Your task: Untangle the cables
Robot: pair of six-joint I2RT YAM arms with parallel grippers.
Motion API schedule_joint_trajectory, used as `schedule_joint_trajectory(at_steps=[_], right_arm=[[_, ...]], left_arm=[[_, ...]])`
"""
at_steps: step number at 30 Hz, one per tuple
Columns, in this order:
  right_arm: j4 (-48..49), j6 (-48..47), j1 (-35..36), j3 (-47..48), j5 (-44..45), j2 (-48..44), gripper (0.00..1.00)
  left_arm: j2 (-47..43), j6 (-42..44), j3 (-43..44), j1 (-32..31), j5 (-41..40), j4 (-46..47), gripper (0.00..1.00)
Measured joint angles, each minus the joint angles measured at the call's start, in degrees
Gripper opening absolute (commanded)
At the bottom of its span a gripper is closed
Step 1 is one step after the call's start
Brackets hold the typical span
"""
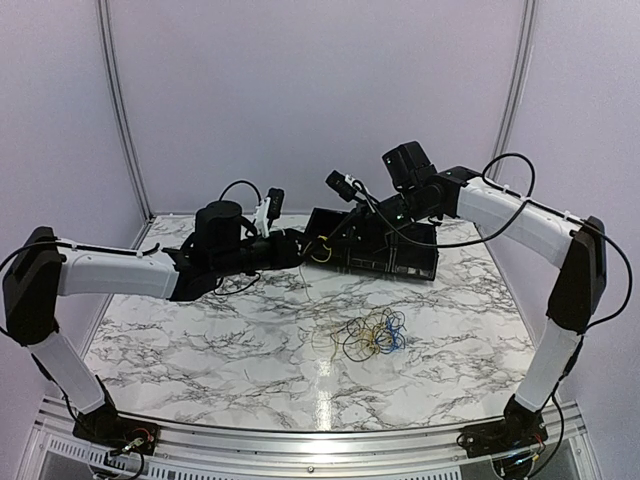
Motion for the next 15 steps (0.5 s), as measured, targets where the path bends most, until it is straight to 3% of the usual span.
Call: schedule_joint_trajectory(at_steps=[15], right_arm=[[0.04, 0.39, -0.09, -0.22, 0.04, 0.00, 0.00]], left_arm=[[3.54, -2.16, 1.33, 0.28, 2.60, 4.42, 0.45]])
